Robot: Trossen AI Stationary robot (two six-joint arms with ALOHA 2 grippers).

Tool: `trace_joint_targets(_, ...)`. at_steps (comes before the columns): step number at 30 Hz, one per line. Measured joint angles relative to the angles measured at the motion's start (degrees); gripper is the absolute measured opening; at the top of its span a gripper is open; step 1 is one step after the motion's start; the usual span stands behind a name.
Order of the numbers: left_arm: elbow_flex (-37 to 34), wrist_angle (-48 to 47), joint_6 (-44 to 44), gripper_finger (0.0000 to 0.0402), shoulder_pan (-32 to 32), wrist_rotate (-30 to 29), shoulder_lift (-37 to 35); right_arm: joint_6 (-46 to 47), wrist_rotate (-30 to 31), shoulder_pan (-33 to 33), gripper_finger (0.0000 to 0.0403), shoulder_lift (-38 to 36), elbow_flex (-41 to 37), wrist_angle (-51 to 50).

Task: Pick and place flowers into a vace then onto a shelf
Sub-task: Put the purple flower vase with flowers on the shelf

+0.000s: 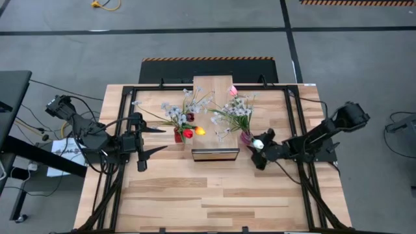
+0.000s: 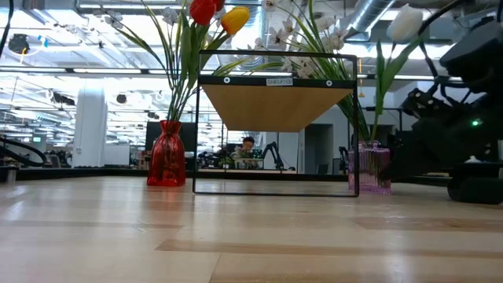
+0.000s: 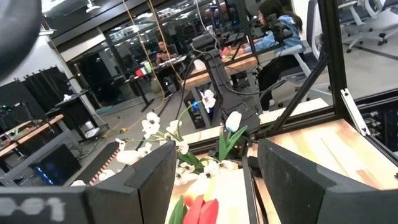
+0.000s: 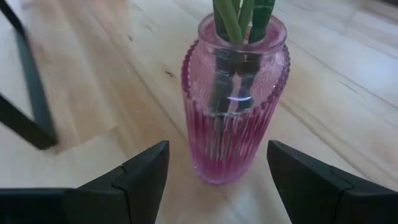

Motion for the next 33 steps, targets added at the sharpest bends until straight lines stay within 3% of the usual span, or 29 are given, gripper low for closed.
trace_joint_targets(12, 0.0, -0.6, -1.2, 0.0217, 0.0, 0.0, 0.0, -3.8, -0.8, -4.2, 0.0265, 7.4, 4.3, 1.1)
trace_joint_targets(25, 0.0, -2.6, -3.4, 0.0217, 0.0, 2.4, 0.0, -4.0, -0.4, -8.2, 0.0263, 7.8, 4.7, 3.0)
trace_joint_targets(33, 0.0, -2.6, -3.9, 0.0217, 0.0, 3.6, 0.0, -3.5, -0.8, -9.6, 0.02, 7.8, 4.7, 3.1)
